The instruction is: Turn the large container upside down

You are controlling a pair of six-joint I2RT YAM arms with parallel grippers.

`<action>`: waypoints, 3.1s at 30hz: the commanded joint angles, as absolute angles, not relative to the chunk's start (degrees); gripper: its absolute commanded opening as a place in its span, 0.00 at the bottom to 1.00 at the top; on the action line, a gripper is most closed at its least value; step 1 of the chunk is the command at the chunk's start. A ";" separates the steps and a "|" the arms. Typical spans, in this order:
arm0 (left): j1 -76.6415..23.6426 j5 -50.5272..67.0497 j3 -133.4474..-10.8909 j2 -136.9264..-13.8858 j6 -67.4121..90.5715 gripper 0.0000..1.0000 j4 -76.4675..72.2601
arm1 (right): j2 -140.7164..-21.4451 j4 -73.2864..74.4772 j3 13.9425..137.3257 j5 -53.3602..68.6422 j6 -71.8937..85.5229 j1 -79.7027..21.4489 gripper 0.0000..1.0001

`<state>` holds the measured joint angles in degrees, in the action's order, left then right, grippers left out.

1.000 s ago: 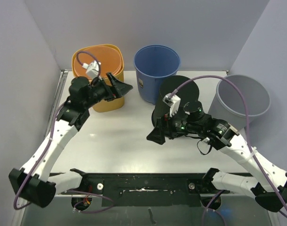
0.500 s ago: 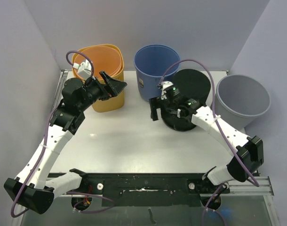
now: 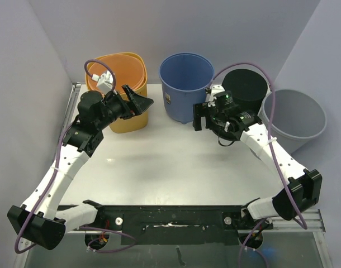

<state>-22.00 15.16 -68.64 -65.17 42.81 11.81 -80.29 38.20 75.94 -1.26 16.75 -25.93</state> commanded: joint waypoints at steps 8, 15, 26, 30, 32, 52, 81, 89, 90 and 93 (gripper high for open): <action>-22.46 18.37 -70.78 -65.73 43.07 0.83 5.25 | -91.35 33.09 88.59 -8.98 13.67 -13.15 0.99; -23.10 17.63 -71.71 -65.59 41.41 0.83 7.74 | -93.29 43.35 102.66 -13.37 12.65 -15.67 1.00; -25.64 18.45 -69.05 -68.44 42.59 0.83 3.59 | -73.07 48.53 91.56 -30.17 7.74 -20.30 0.98; -26.12 19.00 -68.82 -68.99 43.16 0.83 2.90 | -70.20 47.52 88.81 -29.73 4.33 -12.04 0.98; -26.27 18.79 -68.61 -68.86 43.15 0.83 2.90 | -70.34 48.53 88.91 -27.97 3.10 -8.70 0.98; -26.86 20.39 -63.37 -69.25 43.42 0.83 0.96 | -75.73 55.33 87.17 -4.48 8.96 -1.31 0.27; -17.75 9.04 -67.70 -59.17 41.21 0.82 13.00 | -66.97 -4.31 68.09 27.53 52.58 -31.49 0.00; -17.78 12.85 -66.82 -60.41 41.36 0.82 12.09 | -63.11 -1.92 54.23 24.75 53.28 -29.01 0.00; -17.82 13.31 -66.80 -60.65 41.14 0.82 12.20 | -62.42 -1.12 52.59 24.72 53.15 -28.41 0.00; -17.84 14.83 -66.70 -61.65 40.60 0.82 12.92 | -60.63 6.35 50.32 22.56 50.03 -27.63 0.00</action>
